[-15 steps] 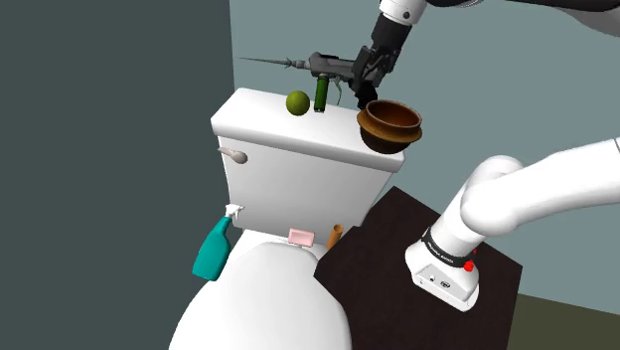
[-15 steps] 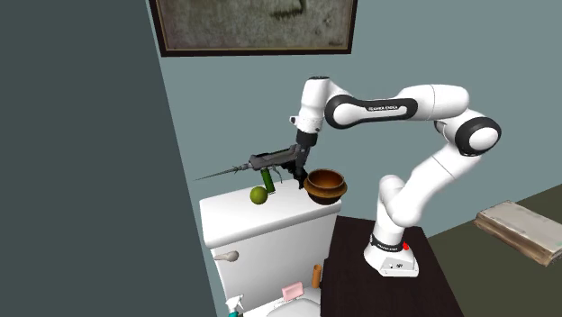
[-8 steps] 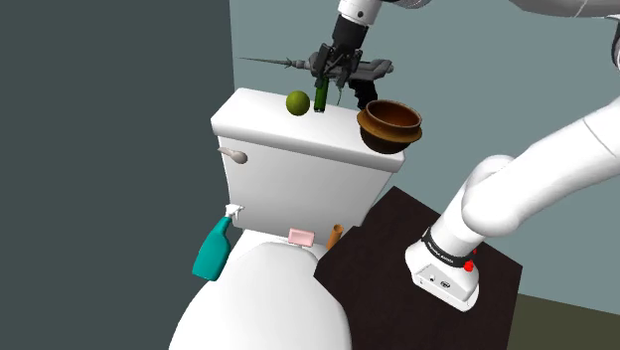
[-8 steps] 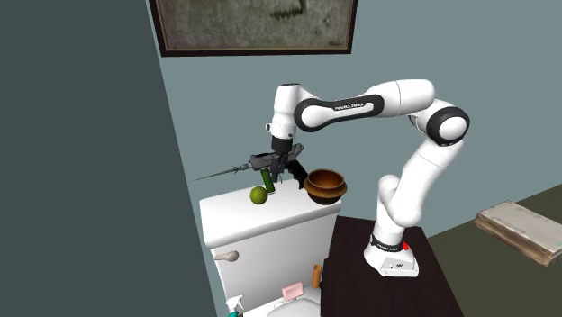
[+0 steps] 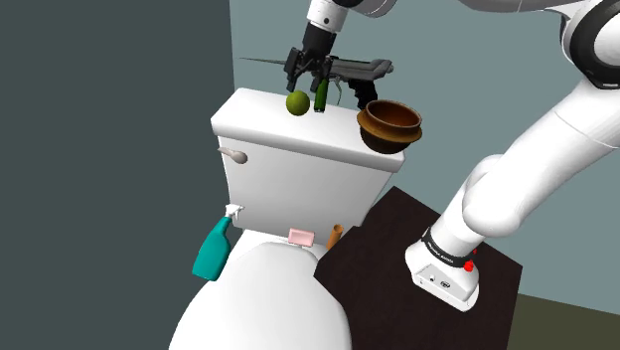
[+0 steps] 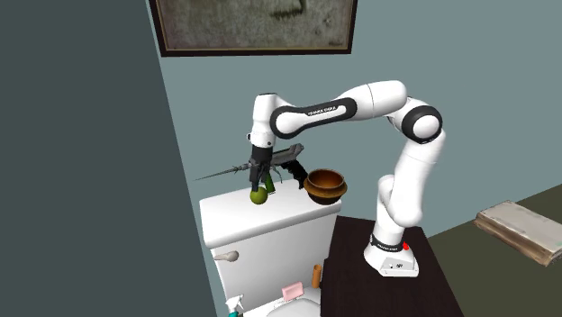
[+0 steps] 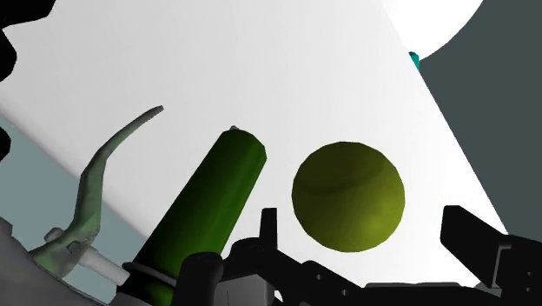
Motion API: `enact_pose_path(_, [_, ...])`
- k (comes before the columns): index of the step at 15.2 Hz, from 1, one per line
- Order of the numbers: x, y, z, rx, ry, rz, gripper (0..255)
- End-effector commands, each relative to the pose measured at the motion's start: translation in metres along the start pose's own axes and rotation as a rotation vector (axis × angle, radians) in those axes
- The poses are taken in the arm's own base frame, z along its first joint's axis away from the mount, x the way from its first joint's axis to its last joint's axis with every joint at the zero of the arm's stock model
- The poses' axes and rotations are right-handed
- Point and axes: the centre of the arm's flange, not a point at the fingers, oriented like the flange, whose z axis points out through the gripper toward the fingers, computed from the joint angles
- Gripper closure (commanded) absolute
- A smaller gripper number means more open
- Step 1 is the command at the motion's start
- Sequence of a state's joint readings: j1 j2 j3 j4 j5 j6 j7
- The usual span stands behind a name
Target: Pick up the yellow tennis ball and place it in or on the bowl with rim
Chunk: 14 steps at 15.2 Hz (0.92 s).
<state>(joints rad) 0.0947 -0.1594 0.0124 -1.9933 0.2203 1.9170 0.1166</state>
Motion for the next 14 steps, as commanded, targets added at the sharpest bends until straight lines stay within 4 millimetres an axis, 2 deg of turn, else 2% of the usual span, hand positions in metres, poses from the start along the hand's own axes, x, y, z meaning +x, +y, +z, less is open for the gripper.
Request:
enact_pose_path(1, [0.001,-0.001,0.01,0.002,0.0,0.0,0])
enact_pose_path(5, [0.001,-0.001,0.029,0.002,0.0,0.0,0])
enact_pose_path(12, [0.001,-0.001,0.029,0.002,0.0,0.0,0])
enact_pose_path(13, [0.001,-0.001,0.028,0.002,0.0,0.0,255])
enact_pose_path(14, [0.001,-0.001,0.028,0.002,0.0,0.0,255])
